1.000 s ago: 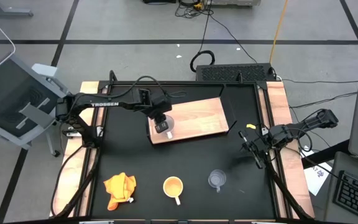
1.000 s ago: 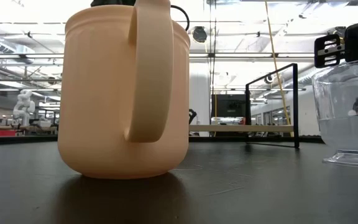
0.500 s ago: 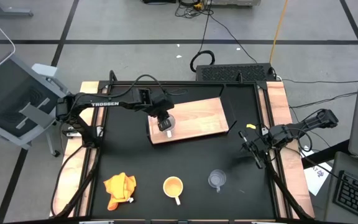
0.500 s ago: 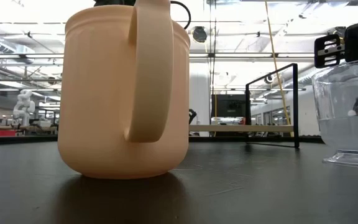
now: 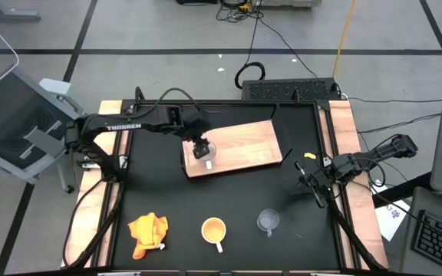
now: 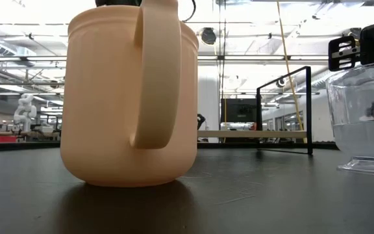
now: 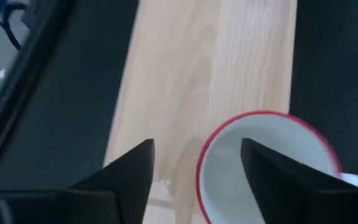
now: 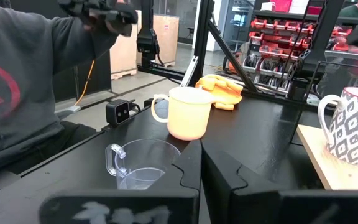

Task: Stack small to large cups/mugs on shelf
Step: Put the yellow mug on the shelf

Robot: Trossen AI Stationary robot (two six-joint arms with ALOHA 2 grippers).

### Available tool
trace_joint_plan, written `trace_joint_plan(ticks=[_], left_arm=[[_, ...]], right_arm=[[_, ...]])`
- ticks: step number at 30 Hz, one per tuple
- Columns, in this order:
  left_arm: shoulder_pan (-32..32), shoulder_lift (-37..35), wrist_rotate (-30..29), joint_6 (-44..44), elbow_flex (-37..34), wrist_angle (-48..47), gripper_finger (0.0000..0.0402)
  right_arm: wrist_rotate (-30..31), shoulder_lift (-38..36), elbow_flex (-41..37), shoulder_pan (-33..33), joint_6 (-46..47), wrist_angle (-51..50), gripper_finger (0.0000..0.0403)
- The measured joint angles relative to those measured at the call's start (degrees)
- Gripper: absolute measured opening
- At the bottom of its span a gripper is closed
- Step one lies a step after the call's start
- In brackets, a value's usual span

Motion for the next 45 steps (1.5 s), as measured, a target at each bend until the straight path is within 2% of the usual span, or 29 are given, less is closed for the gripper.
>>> trace_joint_plan(ticks=[5, 9, 12, 17, 18, 24, 28, 36, 42, 45], left_arm=[[-0.2, -2.7, 0.0, -0.6, 4.3, -2.2, 0.0269], [-1.0, -5.8, -0.3, -1.6, 5.7, -2.3, 0.0258], [-2.2, -8.9, -0.4, -1.2, 5.7, -2.8, 0.0204], [-5.8, -13.1, -1.3, -0.8, 5.8, -3.8, 0.0037], [-6.7, -13.9, -2.1, -1.0, 5.8, -4.3, 0.0020], [-14.4, -17.1, -12.5, -3.8, 5.7, -11.3, 0.0006], [-20.6, -18.6, -18.9, -7.0, 5.0, -11.1, 0.0003], [-33.6, -19.6, -27.5, -9.2, -4.3, 0.8, 0.0002], [-41.5, -19.7, -31.9, -12.4, -14.2, 11.3, 0.0001], [-45.0, -20.9, -36.4, -12.5, -19.7, 17.2, 0.0001]], right_arm=[[0.0, 0.0, 0.0, 0.0, 0.0, 0.0, 0.0000], [0.0, 0.0, 0.0, 0.0, 0.0, 0.0, 0.0000], [0.0, 0.0, 0.0, 0.0, -0.1, 0.3, 0.0000], [0.0, 0.0, 0.0, 0.0, -0.1, 0.4, 0.0000], [0.0, 0.0, 0.0, 0.0, 0.0, 0.4, 0.0000], [0.0, 0.0, 0.0, 0.0, 0.0, 0.4, 0.0000], [0.0, 0.0, 0.0, 0.0, 0.0, 0.4, 0.0000], [-0.2, 0.6, 0.0, 0.0, 0.0, 0.6, 0.0000], [-0.2, 0.7, 0.0, 0.0, 1.0, 0.4, 0.0000], [-0.2, 0.7, 0.0, 0.0, 1.3, 0.4, 0.0000]])
